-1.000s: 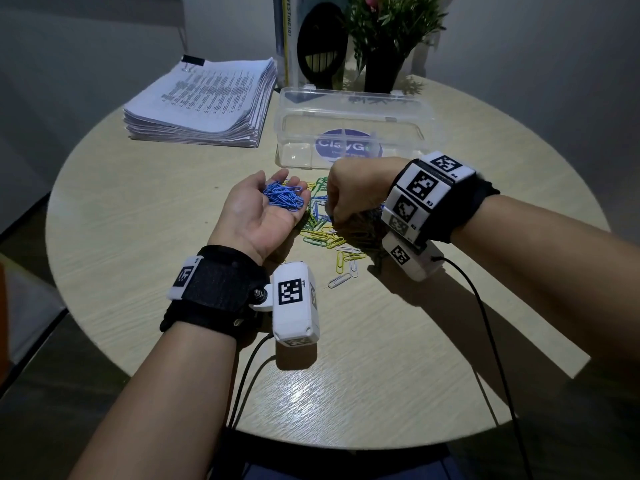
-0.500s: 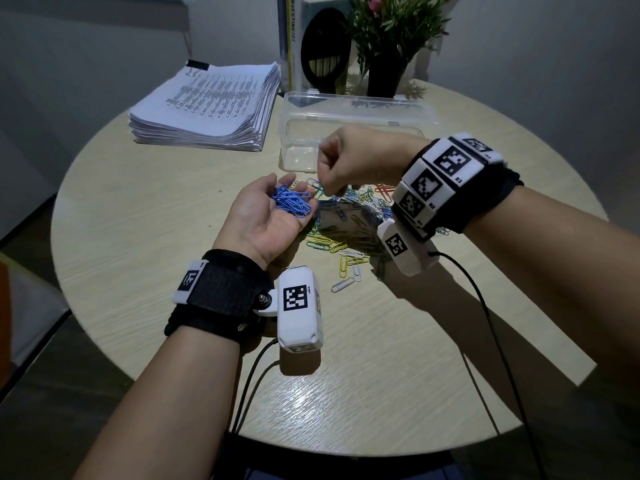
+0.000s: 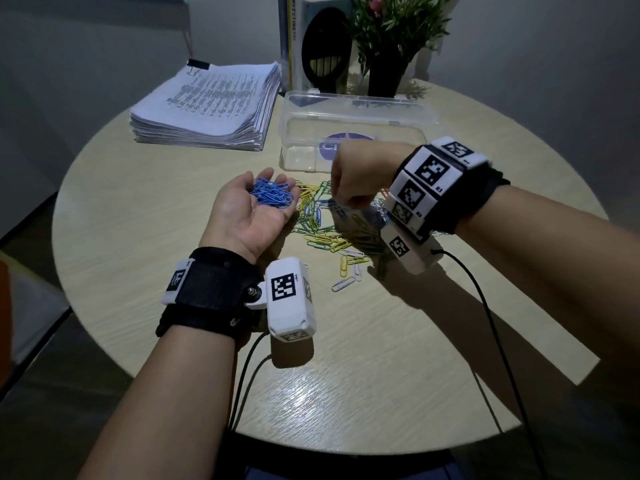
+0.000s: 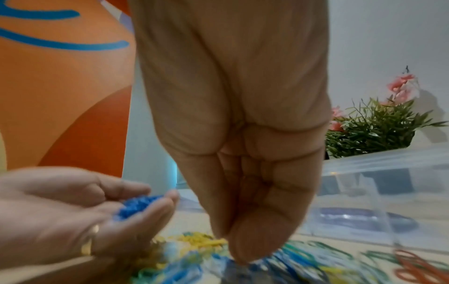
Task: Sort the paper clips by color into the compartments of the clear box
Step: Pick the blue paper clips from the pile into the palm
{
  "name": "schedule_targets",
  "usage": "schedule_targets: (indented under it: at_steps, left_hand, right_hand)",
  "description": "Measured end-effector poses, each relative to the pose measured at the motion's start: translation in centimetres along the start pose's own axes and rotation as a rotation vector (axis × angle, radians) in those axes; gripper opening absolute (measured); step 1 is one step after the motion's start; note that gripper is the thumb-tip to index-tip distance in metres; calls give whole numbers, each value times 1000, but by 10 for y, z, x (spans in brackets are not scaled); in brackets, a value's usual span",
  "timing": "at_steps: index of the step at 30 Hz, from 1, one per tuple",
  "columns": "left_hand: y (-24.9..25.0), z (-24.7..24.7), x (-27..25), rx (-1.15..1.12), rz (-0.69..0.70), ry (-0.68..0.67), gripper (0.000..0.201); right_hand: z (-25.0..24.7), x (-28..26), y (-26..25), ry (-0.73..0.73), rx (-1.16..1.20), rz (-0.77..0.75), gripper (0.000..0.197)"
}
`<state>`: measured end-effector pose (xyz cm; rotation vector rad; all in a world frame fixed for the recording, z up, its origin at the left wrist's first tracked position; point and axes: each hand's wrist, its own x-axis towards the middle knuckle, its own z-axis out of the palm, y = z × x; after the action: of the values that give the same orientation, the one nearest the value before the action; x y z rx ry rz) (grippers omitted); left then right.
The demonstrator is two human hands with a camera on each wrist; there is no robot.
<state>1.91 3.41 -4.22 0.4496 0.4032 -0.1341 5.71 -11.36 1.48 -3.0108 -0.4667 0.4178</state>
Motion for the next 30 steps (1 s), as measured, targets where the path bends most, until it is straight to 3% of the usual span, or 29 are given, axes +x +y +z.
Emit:
schedule_targets:
  at_steps: [6, 10, 13, 17, 25, 30]
  left_hand:
    - [-3, 0, -1, 30, -10, -1, 34]
    - [-3, -1, -2, 38, -10, 1, 33]
    - [-4, -1, -2, 46, -11, -5, 33]
    - [-3, -1, -3, 43, -6, -10, 33]
    - [1, -4, 1, 43, 10, 7, 34]
    - [2, -4, 1, 37, 15, 10, 34]
  right_hand:
    - [12, -4, 2, -26, -104, 14, 21]
    - [16, -2, -1, -28, -70, 29, 31]
    - [17, -4, -2, -48, -34, 26, 18]
    - [19, -3, 2, -59, 44, 27, 28]
    - [14, -7, -11, 2, 189, -14, 10]
    - [16, -1, -18, 11, 84, 11, 22]
